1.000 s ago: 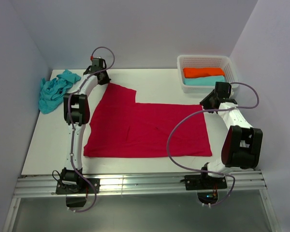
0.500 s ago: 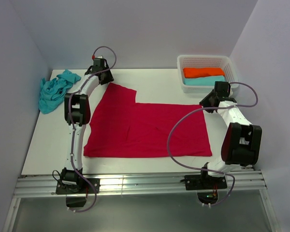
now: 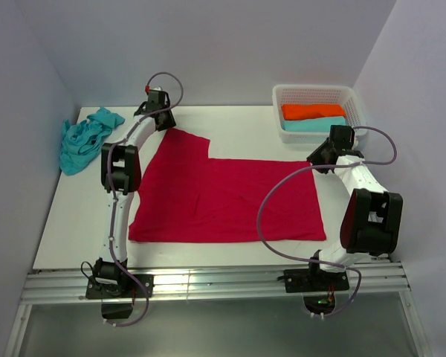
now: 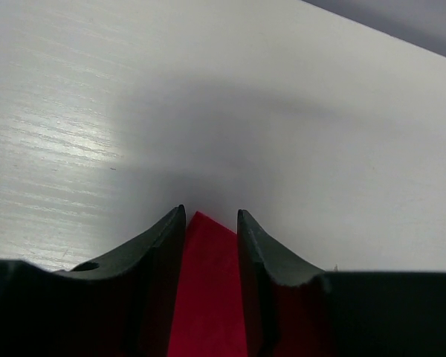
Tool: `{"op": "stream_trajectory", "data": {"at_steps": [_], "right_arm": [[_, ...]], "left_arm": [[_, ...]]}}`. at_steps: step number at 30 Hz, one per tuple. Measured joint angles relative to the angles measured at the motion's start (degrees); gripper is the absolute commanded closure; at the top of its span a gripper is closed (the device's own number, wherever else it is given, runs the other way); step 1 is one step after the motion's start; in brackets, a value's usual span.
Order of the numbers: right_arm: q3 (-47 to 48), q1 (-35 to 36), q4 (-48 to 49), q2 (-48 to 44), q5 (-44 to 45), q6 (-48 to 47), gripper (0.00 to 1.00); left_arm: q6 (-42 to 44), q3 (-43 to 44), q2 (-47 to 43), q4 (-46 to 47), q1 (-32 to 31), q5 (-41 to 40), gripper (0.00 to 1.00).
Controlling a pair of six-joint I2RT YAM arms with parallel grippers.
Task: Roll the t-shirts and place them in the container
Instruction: Fold the tshirt
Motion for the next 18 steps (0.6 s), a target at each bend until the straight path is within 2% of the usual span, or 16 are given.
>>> {"op": "stream_trajectory", "data": {"at_steps": [3, 7, 9, 10, 11, 12, 18], "right_arm": [[-0.1, 0.0, 0.3, 0.0, 0.0, 0.0, 0.64], [-0.1, 0.0, 0.3, 0.0, 0.0, 0.0, 0.64], [-0.1, 0.0, 0.4, 0.0, 0.0, 0.0, 0.64], [-0.1, 0.0, 0.4, 0.0, 0.0, 0.0, 0.64], [-0.1, 0.0, 0.5, 0.0, 0.0, 0.0, 0.64], [-0.1, 0.0, 0.5, 0.1, 0.0, -0.1, 0.64], [0.4, 0.0, 1.6, 3.8, 0.2, -0.4, 0.64]], "left_arm": [[0.5, 0.0, 0.0, -0.4, -0.8, -1.9, 0.74], [1.1, 0.0, 0.0, -1.2, -1.7, -4.5, 0.76], [1.1, 0.0, 0.0, -1.3, -2.0, -5.4, 0.8], [1.1, 0.0, 0.0, -1.4, -2.1, -5.9, 0.84], [1.1, 0.0, 0.0, -1.6, -2.2, -6.4, 0.97], [0.9, 0.0, 0.0, -1.8, -2.3, -6.8, 1.0], [1.1, 0.2, -0.1, -2.3, -2.4, -7.4, 1.0]]}}
